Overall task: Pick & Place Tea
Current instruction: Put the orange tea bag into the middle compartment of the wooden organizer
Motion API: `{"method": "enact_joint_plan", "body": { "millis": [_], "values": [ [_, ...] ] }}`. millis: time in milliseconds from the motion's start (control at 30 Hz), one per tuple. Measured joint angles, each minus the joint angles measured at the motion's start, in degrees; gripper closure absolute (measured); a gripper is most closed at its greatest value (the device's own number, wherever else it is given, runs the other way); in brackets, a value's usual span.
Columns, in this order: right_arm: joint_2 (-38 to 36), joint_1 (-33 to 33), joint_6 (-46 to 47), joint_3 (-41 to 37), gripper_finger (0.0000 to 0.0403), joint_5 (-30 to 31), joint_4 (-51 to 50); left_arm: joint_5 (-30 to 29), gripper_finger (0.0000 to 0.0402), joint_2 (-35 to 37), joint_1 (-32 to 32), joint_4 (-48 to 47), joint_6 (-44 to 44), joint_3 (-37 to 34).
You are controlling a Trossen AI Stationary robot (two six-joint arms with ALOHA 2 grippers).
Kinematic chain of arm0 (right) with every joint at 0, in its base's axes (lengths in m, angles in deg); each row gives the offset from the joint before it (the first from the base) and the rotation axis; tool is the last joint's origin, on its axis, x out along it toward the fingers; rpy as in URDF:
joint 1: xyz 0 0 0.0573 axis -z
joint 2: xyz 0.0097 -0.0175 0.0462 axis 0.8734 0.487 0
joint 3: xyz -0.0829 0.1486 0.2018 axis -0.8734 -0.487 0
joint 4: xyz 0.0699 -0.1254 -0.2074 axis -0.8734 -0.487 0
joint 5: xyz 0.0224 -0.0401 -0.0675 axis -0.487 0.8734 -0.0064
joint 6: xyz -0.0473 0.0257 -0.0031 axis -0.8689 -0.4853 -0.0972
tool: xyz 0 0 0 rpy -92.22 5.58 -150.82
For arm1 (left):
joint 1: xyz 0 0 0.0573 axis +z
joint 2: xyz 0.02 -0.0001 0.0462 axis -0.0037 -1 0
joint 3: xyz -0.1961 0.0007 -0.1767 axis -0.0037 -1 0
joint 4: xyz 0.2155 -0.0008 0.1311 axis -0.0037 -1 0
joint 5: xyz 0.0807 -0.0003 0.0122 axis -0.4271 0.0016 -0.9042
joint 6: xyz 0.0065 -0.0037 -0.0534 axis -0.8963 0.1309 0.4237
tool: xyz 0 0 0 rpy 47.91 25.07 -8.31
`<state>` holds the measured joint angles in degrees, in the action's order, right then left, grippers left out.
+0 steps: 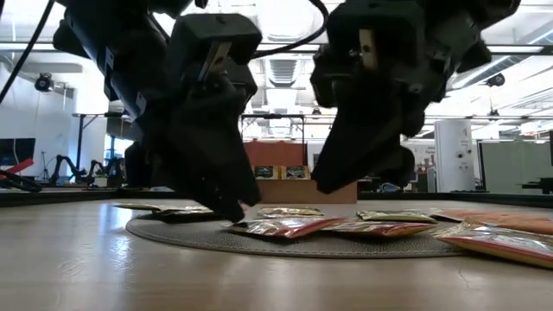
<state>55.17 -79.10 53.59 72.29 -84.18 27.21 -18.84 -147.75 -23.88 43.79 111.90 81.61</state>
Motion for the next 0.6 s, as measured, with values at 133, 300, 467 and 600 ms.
{"method": "enact_joint_plan", "body": {
  "millis": [133,300,467,600],
  "values": [
    [1.78,0.91,1.33,0.02,0.0326,-3.25,2.1,0.57,0.0262,-0.55,0.0,1.03,1.58,0.01],
    [1.75,1.21,1.78,0.02,0.0304,-3.37,1.33,-2.28,0.0262,0.79,-1.18,1.02,2.49,1.34],
    [1.64,1.38,2.71,0.0,0.0285,-4.97,0.96,-5.21,0.0262,1.07,-1.51,-0.55,0.65,2.95],
    [1.64,1.38,2.8,0.0,0.0274,-5.0,0.89,-5.49,0.0262,1.07,-2.37,-1.94,1.09,5.45]
  ]
}}
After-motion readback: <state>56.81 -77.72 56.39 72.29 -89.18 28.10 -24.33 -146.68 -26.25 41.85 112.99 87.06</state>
